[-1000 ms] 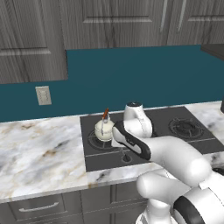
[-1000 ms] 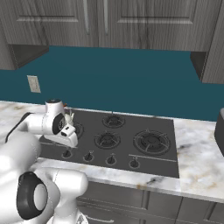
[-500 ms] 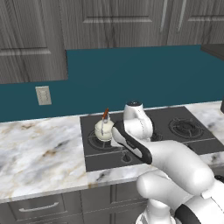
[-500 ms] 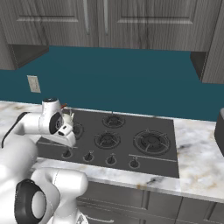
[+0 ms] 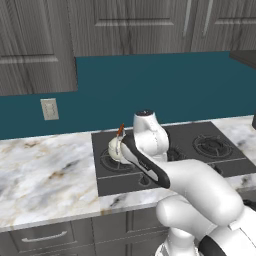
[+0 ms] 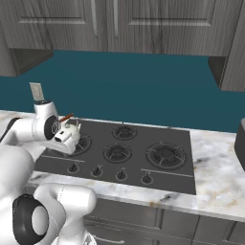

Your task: The kettle is done boiling. Turn off the stove, then wait for 300 timesteps before moving the kettle to the dining table.

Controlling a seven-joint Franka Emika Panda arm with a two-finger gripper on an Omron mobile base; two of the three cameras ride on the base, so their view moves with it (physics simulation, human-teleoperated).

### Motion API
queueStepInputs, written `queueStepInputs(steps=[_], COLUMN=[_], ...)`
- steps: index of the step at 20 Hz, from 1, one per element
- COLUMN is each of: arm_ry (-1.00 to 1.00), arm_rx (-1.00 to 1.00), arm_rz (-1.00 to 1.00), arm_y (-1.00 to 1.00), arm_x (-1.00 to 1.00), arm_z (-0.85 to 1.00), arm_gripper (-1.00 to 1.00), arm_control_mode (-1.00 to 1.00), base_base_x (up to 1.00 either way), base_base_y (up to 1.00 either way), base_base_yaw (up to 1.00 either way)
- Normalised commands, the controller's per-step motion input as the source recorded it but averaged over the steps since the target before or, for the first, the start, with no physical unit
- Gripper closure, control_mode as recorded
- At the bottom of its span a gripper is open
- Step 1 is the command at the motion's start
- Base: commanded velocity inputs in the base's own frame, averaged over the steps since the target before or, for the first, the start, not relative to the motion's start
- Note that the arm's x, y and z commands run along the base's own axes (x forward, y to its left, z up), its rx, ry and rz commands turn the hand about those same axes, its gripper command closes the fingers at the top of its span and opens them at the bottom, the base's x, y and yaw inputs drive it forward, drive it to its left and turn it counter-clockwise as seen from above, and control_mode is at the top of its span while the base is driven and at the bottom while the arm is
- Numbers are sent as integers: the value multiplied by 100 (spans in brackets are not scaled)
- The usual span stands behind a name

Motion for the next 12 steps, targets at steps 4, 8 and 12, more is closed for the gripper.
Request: queueStepInputs(steps=[4, 8, 12], arm_ry=[0, 0, 0], arm_rx=[-7, -7, -7], arm_rz=[-1, -1, -1], arm_y=[22, 20, 22], arm_x=[0, 0, 0], arm_z=[34, 26, 25], arm_gripper=[-100, -100, -100], arm_control_mode=[-100, -100, -100], base_base_x=[0, 0, 0], base_base_y=[0, 0, 0], base_base_yaw=[0, 0, 0])
